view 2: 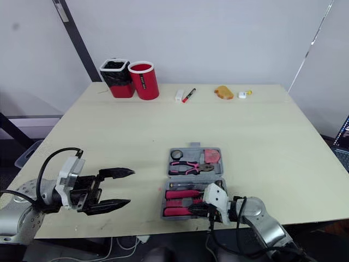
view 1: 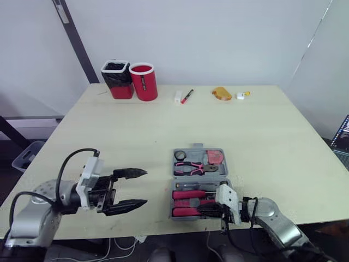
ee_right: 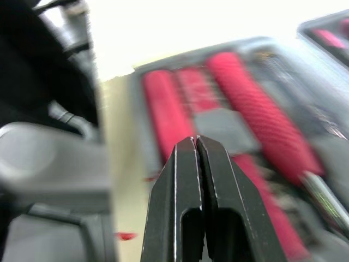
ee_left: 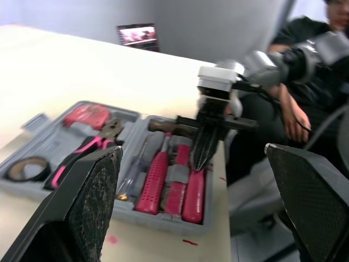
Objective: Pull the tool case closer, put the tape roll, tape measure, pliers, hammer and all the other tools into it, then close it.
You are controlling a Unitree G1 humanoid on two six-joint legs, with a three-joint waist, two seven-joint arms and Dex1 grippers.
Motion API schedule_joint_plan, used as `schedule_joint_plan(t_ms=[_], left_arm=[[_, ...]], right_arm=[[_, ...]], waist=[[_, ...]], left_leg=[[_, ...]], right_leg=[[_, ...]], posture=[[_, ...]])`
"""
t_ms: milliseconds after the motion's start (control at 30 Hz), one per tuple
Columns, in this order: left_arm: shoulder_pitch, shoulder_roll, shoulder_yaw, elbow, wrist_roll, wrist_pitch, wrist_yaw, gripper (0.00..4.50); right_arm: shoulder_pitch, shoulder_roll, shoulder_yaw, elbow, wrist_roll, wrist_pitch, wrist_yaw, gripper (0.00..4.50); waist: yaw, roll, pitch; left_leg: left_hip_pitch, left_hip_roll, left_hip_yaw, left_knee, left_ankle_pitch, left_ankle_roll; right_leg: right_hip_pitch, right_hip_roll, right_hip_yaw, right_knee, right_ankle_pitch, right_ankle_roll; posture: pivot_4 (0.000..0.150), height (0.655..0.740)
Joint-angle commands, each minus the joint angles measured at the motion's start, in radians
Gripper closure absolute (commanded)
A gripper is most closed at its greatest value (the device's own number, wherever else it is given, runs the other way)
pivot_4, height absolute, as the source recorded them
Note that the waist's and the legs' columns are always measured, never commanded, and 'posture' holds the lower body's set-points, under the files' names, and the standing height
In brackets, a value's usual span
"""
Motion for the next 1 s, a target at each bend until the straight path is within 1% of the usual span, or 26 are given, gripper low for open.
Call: schedule_joint_plan(t_ms=[33,133,200,233,267,300,333,367,400,433,467,500,533,567,767,900,1000], left_arm=[[0.001,-0.053,0.017,-0.053,0.032,0.019,0.153,0.0],[-0.009,-0.109,0.019,-0.076,0.034,0.049,0.257,0.0],[-0.009,-0.135,0.023,-0.091,0.017,0.078,0.301,0.0],[-0.007,-0.144,0.023,-0.093,0.015,0.086,0.315,0.0],[-0.002,-0.145,0.02,-0.088,0.02,0.09,0.32,0.0],[0.004,-0.144,0.018,-0.084,0.027,0.095,0.32,0.0],[0.013,-0.142,0.02,-0.075,0.033,0.099,0.322,0.0],[0.022,-0.143,0.031,-0.064,0.028,0.107,0.327,0.0],[0.031,-0.143,0.04,-0.055,0.027,0.108,0.329,0.0],[0.044,-0.139,0.048,-0.04,0.037,0.093,0.322,0.0],[0.062,-0.133,0.058,-0.026,0.04,0.081,0.309,0.0],[0.077,-0.129,0.067,-0.016,0.042,0.07,0.299,0.0],[0.095,-0.124,0.079,-0.004,0.046,0.055,0.288,0.0],[0.106,-0.123,0.086,0.003,0.049,0.046,0.282,0.0],[0.184,-0.109,0.139,0.08,0.079,-0.038,0.229,0.0],[0.186,-0.118,0.138,0.071,0.09,-0.056,0.236,0.0],[0.178,-0.126,0.13,0.066,0.098,-0.071,0.243,0.0]], right_arm=[[0.001,0.013,-0.126,-0.162,0.091,0.086,-0.082,4.44],[0.001,0.02,-0.228,-0.223,0.157,0.168,-0.147,4.44],[-0.001,0.011,-0.28,-0.224,0.161,0.179,-0.175,4.44],[0.007,-0.007,-0.299,-0.218,0.169,0.177,-0.159,3.93],[0.022,-0.033,-0.317,-0.206,0.16,0.159,-0.139,3.69],[0.038,-0.057,-0.328,-0.196,0.154,0.143,-0.116,3.13],[0.062,-0.086,-0.341,-0.185,0.152,0.126,-0.085,2.71],[0.089,-0.112,-0.365,-0.177,0.158,0.112,-0.062,2.15],[0.111,-0.129,-0.386,-0.173,0.165,0.104,-0.047,1.84],[0.14,-0.155,-0.41,-0.173,0.173,0.096,-0.026,1.37],[0.174,-0.182,-0.438,-0.172,0.176,0.085,-0.005,1.11],[0.2,-0.199,-0.463,-0.172,0.18,0.079,0.007,0.56],[0.23,-0.214,-0.495,-0.173,0.191,0.077,0.017,0.2],[0.248,-0.223,-0.515,-0.174,0.2,0.075,0.021,0.05],[0.409,-0.287,-0.65,-0.179,0.221,0.058,0.078,0.05],[0.441,-0.273,-0.697,-0.157,0.22,0.036,0.057,0.05],[0.444,-0.267,-0.7,-0.156,0.213,0.03,0.052,0.05]], waist=[[0.0,0.001,0.001],[0.001,0.001,0.001],[0.0,0.001,0.001],[0.0,0.001,0.001],[0.0,0.001,0.001],[0.0,0.001,0.001],[0.0,0.001,0.001],[0.0,0.001,0.001],[0.0,0.001,0.001],[0.0,0.001,0.001],[0.0,0.002,0.002],[0.0,0.002,0.002],[0.0,0.002,0.002],[-0.002,0.002,0.002],[0.0,0.002,0.003],[0.0,0.001,0.003],[0.0,0.002,0.003]], left_leg=[[0.0,0.0,0.0,0.0,0.0,0.0],[-0.001,-0.001,-0.001,-0.001,0.0,0.0],[-0.001,-0.001,0.0,-0.001,0.0,0.0],[-0.001,-0.001,0.0,-0.001,0.0,0.0],[-0.001,-0.002,0.0,-0.001,0.0,0.0],[-0.001,-0.002,0.0,-0.001,0.0,0.0],[-0.002,-0.003,0.0,-0.001,0.0,0.0],[-0.002,-0.003,0.0,-0.001,0.0,0.0],[-0.002,-0.003,0.0,-0.001,0.0,0.0],[-0.002,-0.003,0.0,-0.001,0.0,0.0],[-0.002,-0.003,0.0,-0.001,0.0,0.0],[-0.002,-0.003,0.0,-0.002,0.0,0.0],[-0.002,-0.003,0.0,-0.002,0.0,0.0],[-0.002,-0.003,0.0,-0.002,0.0,0.0],[0.0,-0.003,-0.002,-0.001,0.0,0.0],[-0.001,0.0,-0.001,-0.002,0.0,0.0],[-0.001,0.001,-0.001,-0.002,-0.001,0.0]], right_leg=[[0.0,0.0,0.0,0.0,0.0,0.0],[0.0,0.001,-0.002,0.0,0.0,0.0],[0.0,0.001,-0.002,0.0,0.0,0.0],[0.0,0.001,-0.002,0.0,0.0,0.0],[0.0,0.001,-0.002,0.0,0.0,0.0],[0.0,0.001,-0.002,-0.001,0.0,0.0],[0.0,0.001,-0.002,-0.001,0.0,0.0],[0.0,0.0,-0.002,-0.001,0.0,0.0],[0.0,0.0,-0.002,-0.001,0.0,0.0],[0.0,0.0,-0.002,-0.001,0.0,0.0],[0.0,0.0,-0.002,-0.002,0.0,0.0],[0.0,0.0,-0.002,-0.002,0.0,0.0],[0.0,0.0,-0.002,-0.002,0.0,0.0],[0.0,0.0,-0.002,-0.002,0.0,0.0],[-0.001,-0.001,-0.001,-0.002,-0.002,0.003],[-0.002,-0.002,-0.001,-0.002,-0.002,0.002],[-0.002,-0.002,-0.001,-0.002,-0.002,0.002]], posture=[[0.15,0.74],[0.15,0.74],[0.15,0.74],[0.15,0.74],[0.15,0.74],[0.15,0.74],[0.15,0.74],[0.15,0.74],[0.15,0.74],[0.15,0.74],[0.15,0.74],[0.15,0.74],[0.15,0.74],[0.15,0.74],[0.15,0.74],[0.15,0.74],[0.15,0.74]])
